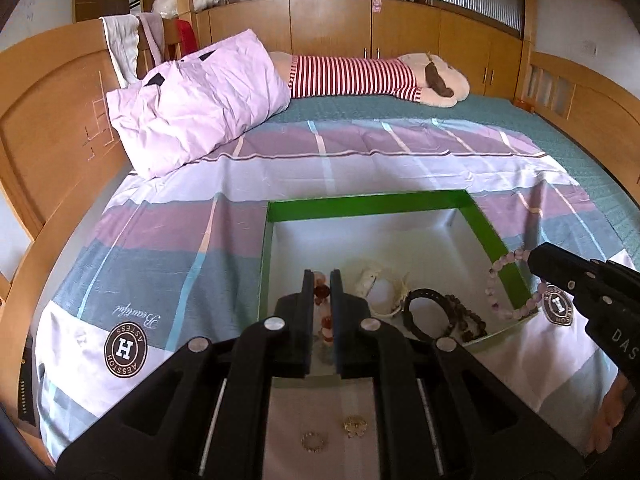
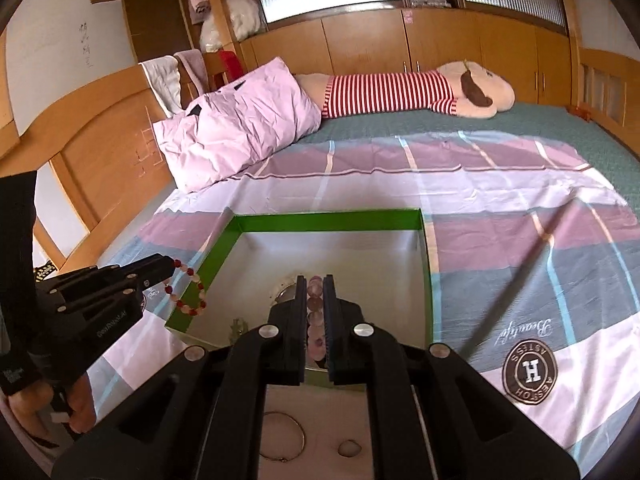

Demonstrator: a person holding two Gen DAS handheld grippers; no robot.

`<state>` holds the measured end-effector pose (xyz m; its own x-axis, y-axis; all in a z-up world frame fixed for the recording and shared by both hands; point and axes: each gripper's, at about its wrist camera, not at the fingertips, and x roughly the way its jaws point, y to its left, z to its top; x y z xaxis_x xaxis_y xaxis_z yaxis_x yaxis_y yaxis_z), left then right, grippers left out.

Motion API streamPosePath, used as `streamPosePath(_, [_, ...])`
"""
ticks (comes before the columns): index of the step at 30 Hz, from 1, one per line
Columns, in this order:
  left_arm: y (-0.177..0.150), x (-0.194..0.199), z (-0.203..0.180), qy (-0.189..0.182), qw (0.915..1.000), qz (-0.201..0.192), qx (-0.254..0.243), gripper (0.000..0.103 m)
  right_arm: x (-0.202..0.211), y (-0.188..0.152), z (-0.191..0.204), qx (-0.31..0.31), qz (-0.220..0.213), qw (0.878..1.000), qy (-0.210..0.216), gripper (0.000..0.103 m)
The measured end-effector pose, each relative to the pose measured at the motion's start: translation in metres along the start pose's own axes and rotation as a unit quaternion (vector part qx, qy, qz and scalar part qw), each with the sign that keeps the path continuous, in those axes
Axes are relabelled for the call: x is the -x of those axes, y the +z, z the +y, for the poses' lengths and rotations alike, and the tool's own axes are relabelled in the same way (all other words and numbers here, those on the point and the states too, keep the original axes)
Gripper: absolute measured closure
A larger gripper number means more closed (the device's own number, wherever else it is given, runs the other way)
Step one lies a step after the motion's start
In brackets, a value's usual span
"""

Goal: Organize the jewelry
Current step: 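Open both tools to drop the bracelets inside the green box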

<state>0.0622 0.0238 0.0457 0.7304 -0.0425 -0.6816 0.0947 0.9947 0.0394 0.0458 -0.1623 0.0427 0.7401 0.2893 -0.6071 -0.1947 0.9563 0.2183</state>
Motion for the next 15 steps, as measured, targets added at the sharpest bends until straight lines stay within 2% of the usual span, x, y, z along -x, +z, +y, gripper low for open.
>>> streamPosePath(12, [-0.007,-0.03,-0.008,-0.01,0.9995,0.031,-0.004,0.095,-0.038,-0.007,-0.007,-0.002,0.047,0.999,-0.017,0.095])
streamPosePath(13, [-0.008,-0.031,-0.008,-0.01,0.9994,0.033,-0.003,0.095,-0.039,-0.008,-0.007,-0.002,0.053,0.999,-0.014,0.087])
streamPosePath(14, [-0.008,-0.032,-0.008,-0.008,0.9994,0.034,-0.002,0.093,-0.038,-0.009,-0.005,-0.001,0.055,0.998,-0.008,0.071])
streamPosePath(15, [-0.009,-0.032,-0.007,-0.005,0.9994,0.035,-0.001,0.089,-0.036,-0.009,-0.003,0.0,0.051,0.999,-0.005,0.064])
